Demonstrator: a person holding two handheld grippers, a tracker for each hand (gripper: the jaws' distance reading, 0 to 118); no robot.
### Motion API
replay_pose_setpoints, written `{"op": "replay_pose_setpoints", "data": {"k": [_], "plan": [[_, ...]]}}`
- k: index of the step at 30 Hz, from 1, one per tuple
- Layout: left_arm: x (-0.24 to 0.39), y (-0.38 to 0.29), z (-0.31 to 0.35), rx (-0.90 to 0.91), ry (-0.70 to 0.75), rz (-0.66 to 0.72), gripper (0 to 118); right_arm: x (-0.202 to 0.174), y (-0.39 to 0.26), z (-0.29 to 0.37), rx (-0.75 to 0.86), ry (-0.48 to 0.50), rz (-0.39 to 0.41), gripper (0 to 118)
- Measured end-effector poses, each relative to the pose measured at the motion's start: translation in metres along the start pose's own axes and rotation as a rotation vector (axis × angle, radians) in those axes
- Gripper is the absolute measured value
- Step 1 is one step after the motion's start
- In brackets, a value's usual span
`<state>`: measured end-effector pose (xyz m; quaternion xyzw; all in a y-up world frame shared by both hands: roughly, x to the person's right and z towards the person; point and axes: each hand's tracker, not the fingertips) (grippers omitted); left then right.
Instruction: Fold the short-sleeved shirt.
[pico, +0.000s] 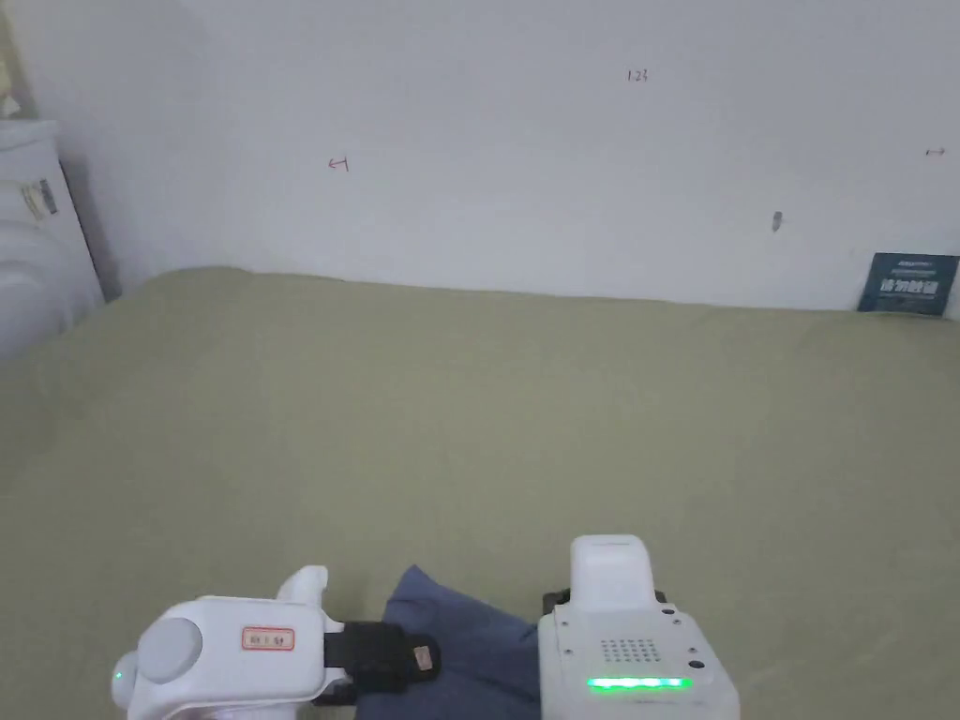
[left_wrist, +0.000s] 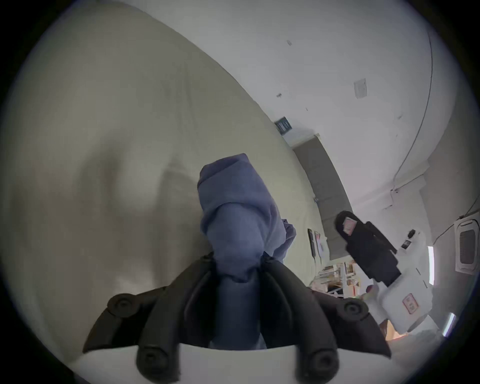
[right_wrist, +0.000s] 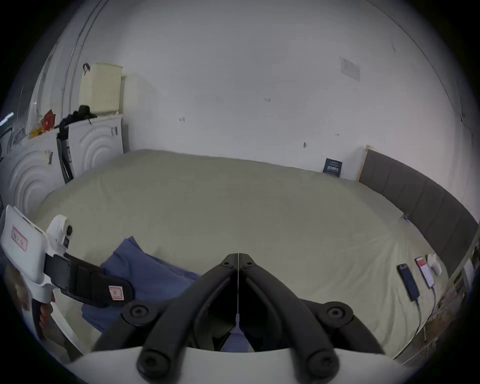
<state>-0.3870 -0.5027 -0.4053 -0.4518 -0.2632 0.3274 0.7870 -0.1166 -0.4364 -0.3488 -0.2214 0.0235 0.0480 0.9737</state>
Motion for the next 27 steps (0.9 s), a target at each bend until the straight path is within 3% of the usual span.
{"op": "replay_pose_setpoints", "data": {"k": [3,6,13,20,21,23,24,25,27], "plan": [[-0.031,0.016,0.045,0.021,0.041,0.001,24,-0.05,0.017,0.0,-0.033,-0.007,-0.068,0],[-0.057,0.033,0.09,0.036,0.123,0.011,24,-0.097,0.029,0.002,-0.04,0.054,-0.12,0],[-0.122,0.077,0.187,0.053,0.289,-0.037,24,-0.189,0.041,-0.009,-0.099,0.099,-0.163,0],[-0.156,0.092,0.246,0.133,0.473,-0.065,25,-0.246,0.034,-0.023,-0.168,0.136,-0.143,0],[-0.159,0.091,0.249,0.143,0.517,-0.061,32,-0.251,0.033,-0.024,-0.173,0.138,-0.141,0],[-0.155,0.083,0.252,0.218,0.659,-0.029,75,-0.251,0.031,-0.025,-0.191,0.187,-0.136,0],[-0.154,0.083,0.256,0.27,0.722,-0.02,91,-0.248,0.031,-0.024,-0.185,0.204,-0.141,0],[-0.145,0.077,0.267,0.327,0.713,-0.037,98,-0.242,0.033,-0.022,-0.177,0.235,-0.145,0],[-0.119,0.069,0.284,0.43,0.676,-0.074,98,-0.223,0.038,-0.014,-0.144,0.273,-0.105,0]]}}
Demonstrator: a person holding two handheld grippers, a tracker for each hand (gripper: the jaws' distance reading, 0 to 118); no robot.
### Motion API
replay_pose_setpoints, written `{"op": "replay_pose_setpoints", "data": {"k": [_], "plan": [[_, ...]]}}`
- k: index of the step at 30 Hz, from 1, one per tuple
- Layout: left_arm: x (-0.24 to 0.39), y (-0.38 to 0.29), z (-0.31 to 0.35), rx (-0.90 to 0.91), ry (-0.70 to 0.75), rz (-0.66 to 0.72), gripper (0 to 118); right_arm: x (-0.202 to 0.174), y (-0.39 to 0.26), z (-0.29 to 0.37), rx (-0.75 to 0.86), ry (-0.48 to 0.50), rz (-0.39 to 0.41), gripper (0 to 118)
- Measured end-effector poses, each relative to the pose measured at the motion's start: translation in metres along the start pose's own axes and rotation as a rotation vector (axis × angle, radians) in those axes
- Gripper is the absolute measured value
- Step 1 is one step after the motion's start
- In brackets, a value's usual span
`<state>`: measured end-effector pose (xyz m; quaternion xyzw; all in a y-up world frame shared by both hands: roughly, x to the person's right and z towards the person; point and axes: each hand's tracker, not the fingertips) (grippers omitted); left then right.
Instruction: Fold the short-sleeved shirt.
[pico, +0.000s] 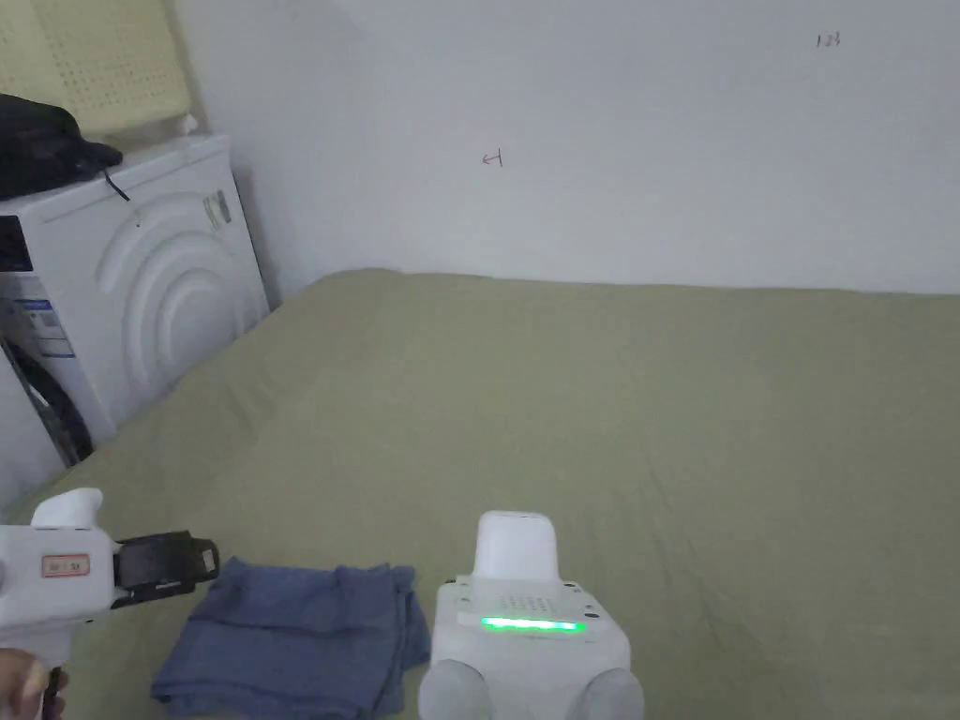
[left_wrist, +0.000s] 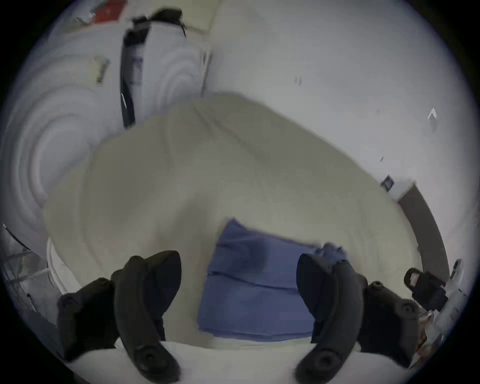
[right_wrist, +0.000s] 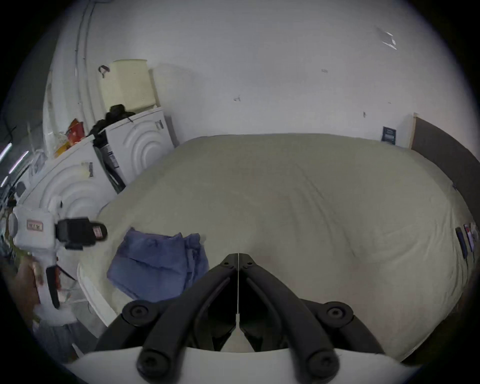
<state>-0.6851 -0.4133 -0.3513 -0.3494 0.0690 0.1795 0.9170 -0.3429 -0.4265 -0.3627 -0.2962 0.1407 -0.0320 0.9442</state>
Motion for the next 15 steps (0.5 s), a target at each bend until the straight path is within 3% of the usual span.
{"op": "replay_pose_setpoints", "data": {"k": [2,3,4,6,7,8,11,15], "plan": [[0.022,0.008,0.027,0.076,0.117,-0.029,92,0.023,0.005,0.02,0.084,0.001,0.049,0],[0.038,0.007,0.042,0.112,0.165,-0.064,82,0.037,0.007,0.03,0.116,0.002,0.07,0],[0.057,0.003,0.057,0.179,0.179,-0.117,62,0.056,0.006,0.042,0.131,0.007,0.072,0],[0.093,-0.005,0.077,0.264,0.15,-0.207,55,0.093,0.006,0.064,0.136,-0.013,0.065,0],[0.118,-0.013,0.085,0.292,0.127,-0.225,40,0.114,0.006,0.075,0.146,-0.042,0.054,0],[0.144,-0.024,0.091,0.328,0.143,-0.227,18,0.135,0.003,0.087,0.166,-0.049,0.037,0],[0.221,-0.071,0.107,0.503,0.055,-0.116,8,0.2,-0.003,0.109,0.21,-0.056,0.001,0],[0.312,-0.123,0.105,0.507,-0.031,-0.165,7,0.276,-0.009,0.137,0.228,-0.158,-0.006,1]]}}
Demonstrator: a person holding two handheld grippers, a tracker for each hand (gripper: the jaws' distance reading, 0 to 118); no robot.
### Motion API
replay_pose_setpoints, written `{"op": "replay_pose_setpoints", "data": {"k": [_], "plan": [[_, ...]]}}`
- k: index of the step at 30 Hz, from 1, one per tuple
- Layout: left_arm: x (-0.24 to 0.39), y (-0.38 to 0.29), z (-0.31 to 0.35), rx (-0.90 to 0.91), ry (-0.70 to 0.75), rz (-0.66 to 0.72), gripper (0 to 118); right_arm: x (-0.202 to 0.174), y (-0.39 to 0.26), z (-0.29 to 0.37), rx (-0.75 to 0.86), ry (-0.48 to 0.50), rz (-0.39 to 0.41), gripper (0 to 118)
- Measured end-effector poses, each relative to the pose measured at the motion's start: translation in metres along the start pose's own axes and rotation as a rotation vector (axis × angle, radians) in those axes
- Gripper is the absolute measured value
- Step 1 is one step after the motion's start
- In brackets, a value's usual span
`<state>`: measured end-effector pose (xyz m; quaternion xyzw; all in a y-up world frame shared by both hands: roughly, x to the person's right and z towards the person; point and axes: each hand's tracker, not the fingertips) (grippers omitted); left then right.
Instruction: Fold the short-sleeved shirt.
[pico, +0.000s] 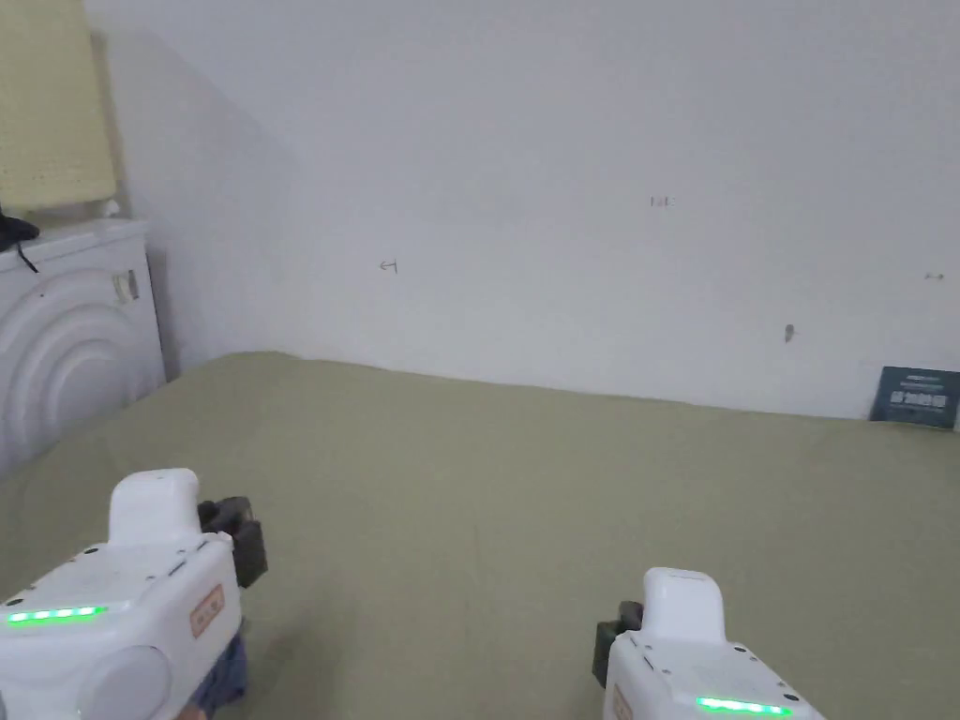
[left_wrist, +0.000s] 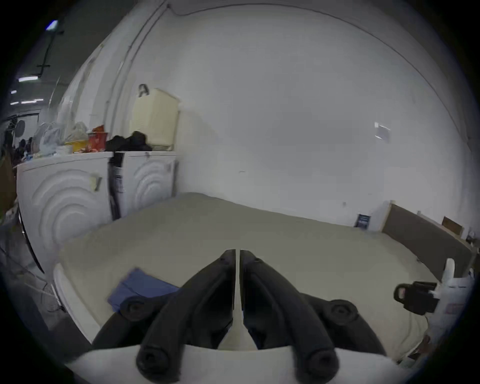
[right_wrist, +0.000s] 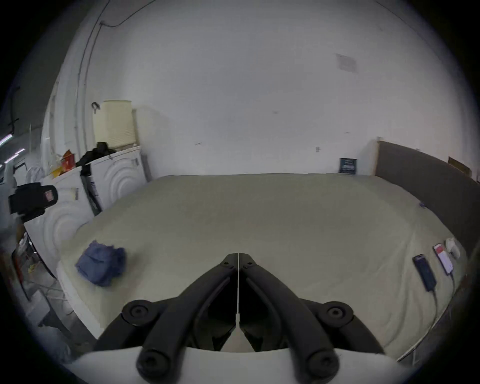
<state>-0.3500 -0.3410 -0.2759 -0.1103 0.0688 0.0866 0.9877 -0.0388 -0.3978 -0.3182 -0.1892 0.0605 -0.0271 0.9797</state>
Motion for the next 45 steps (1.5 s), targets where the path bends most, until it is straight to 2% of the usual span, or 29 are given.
{"op": "replay_pose_setpoints", "data": {"k": [3,5,8,12,15,16,17,18,19,20,21,22,23,30,40,45], "plan": [[0.068,-0.026,0.006,-0.052,-0.029,-0.018,7,0.054,0.0,0.019,0.054,-0.06,0.034,1],[0.101,-0.042,0.006,-0.106,-0.048,-0.028,7,0.085,0.0,0.035,0.083,-0.122,0.089,1],[0.136,-0.061,0.01,-0.103,-0.079,-0.043,7,0.124,-0.007,0.056,0.098,-0.153,0.105,1],[0.165,-0.074,0.017,-0.119,-0.106,-0.11,7,0.151,-0.012,0.07,0.1,-0.213,0.13,1],[0.176,-0.07,0.02,-0.121,-0.112,-0.116,8,0.161,-0.006,0.077,0.121,-0.246,0.092,1],[0.176,-0.067,0.021,-0.114,-0.113,-0.114,14,0.164,-0.004,0.08,0.14,-0.257,0.073,2],[0.176,-0.063,0.022,-0.101,-0.112,-0.112,25,0.165,0.0,0.08,0.154,-0.268,0.059,10],[0.181,-0.059,0.024,-0.078,-0.128,-0.106,48,0.166,0.002,0.082,0.173,-0.271,0.055,29],[0.181,-0.056,0.025,-0.058,-0.138,-0.108,96,0.168,0.003,0.084,0.189,-0.265,0.056,75],[0.182,-0.053,0.025,-0.044,-0.145,-0.107,96,0.169,0.005,0.085,0.198,-0.271,0.061,75],[0.182,-0.051,0.024,-0.039,-0.153,-0.105,107,0.169,0.008,0.082,0.19,-0.277,0.066,86],[0.183,-0.051,0.029,-0.029,-0.16,-0.104,118,0.168,0.007,0.081,0.18,-0.279,0.073,106],[0.188,-0.05,0.033,0.02,-0.164,-0.096,118,0.167,0.006,0.087,0.241,-0.306,0.095,118],[0.191,-0.051,0.028,0.012,-0.154,-0.135,118,0.167,-0.001,0.082,0.182,-0.272,0.102,118],[0.185,-0.043,0.022,0.001,-0.103,-0.132,118,0.176,0.012,0.086,0.245,-0.25,-0.023,118],[0.178,-0.038,0.027,0.014,-0.104,-0.08,118,0.171,0.018,0.09,0.265,-0.276,0.02,118]]}}
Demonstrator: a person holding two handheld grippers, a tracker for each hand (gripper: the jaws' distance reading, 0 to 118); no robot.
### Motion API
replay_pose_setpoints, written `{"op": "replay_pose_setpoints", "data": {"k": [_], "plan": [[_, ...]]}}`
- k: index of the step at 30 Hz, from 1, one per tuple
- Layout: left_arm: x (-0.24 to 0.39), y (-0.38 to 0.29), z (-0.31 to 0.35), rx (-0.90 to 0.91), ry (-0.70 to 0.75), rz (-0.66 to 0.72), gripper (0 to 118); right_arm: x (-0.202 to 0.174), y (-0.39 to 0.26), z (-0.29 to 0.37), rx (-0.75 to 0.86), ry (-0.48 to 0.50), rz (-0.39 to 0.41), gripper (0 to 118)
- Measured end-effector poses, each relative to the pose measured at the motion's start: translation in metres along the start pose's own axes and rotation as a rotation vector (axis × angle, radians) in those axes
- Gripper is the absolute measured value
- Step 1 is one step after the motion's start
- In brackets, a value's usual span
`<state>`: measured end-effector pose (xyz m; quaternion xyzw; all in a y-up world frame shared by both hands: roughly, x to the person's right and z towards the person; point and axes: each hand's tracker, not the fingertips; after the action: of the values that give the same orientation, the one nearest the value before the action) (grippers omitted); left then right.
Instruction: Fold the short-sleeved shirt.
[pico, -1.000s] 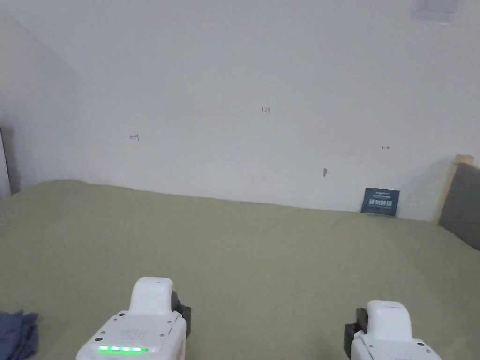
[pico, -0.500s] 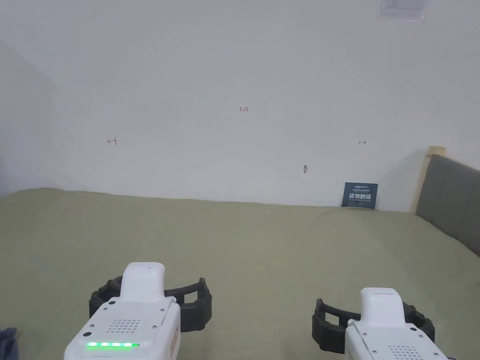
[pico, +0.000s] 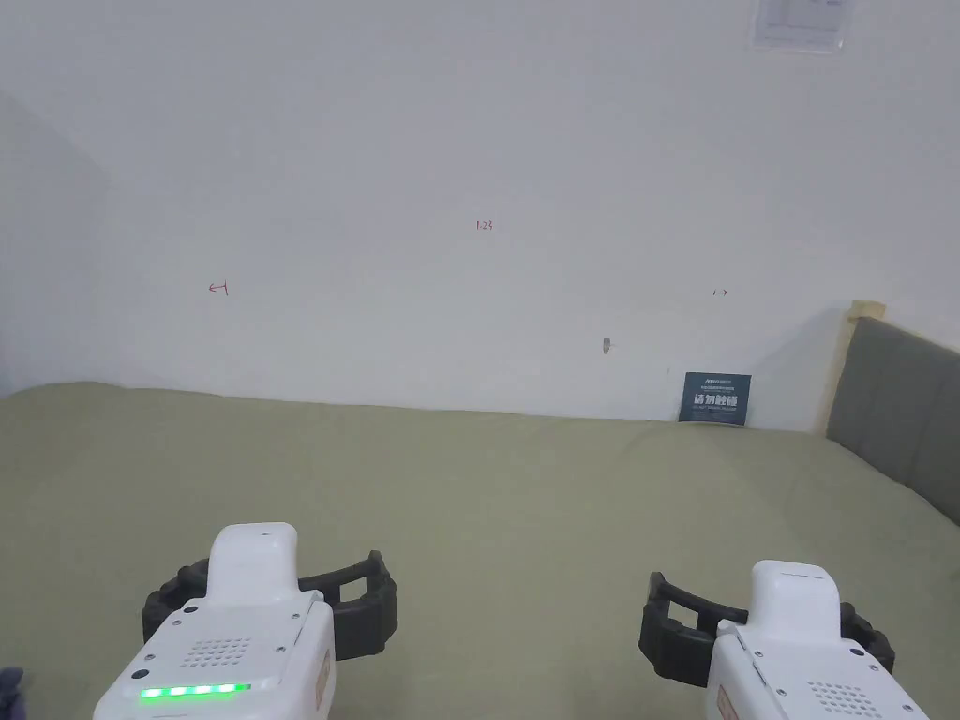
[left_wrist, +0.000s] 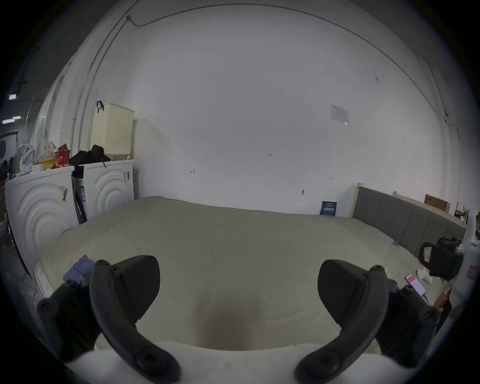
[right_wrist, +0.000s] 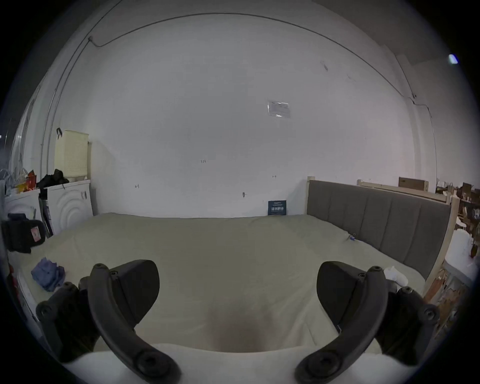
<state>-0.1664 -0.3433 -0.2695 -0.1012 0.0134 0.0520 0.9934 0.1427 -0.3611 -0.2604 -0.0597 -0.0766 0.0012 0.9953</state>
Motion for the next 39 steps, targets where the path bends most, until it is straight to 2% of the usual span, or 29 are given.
{"op": "replay_pose_setpoints", "data": {"k": [3,10,13,15,22,25,27,30,33,39], "plan": [[-0.004,0.004,0.0,0.017,-0.022,0.005,118,0.002,0.002,0.001,-0.005,0.025,-0.007,118],[-0.006,0.006,-0.003,0.027,-0.013,-0.012,118,0.004,0.004,0.0,0.012,0.018,-0.032,118],[-0.007,0.004,-0.004,0.021,-0.007,-0.005,118,0.001,0.005,-0.003,0.005,-0.02,0.02,118],[-0.008,0.004,-0.005,0.014,-0.009,-0.002,118,0.001,0.004,-0.002,0.013,-0.011,0.02,118],[-0.009,0.002,-0.003,0.017,-0.018,-0.019,118,0.003,0.002,-0.003,0.021,0.025,-0.048,118],[-0.008,0.002,-0.003,0.012,-0.015,-0.029,118,0.005,-0.002,-0.013,-0.105,0.068,-0.075,118],[-0.007,0.001,-0.005,0.004,-0.008,-0.023,118,0.005,-0.006,-0.017,-0.177,0.089,-0.04,118],[-0.008,0.0,-0.005,0.0,-0.04,-0.011,118,0.003,-0.012,-0.012,-0.123,0.058,-0.026,118],[-0.005,-0.002,-0.004,-0.002,-0.048,-0.021,118,0.005,-0.009,-0.006,-0.081,0.084,-0.033,118],[-0.005,-0.006,-0.006,-0.037,-0.063,-0.044,118,0.002,-0.002,-0.01,-0.123,0.066,0.032,118]]}}
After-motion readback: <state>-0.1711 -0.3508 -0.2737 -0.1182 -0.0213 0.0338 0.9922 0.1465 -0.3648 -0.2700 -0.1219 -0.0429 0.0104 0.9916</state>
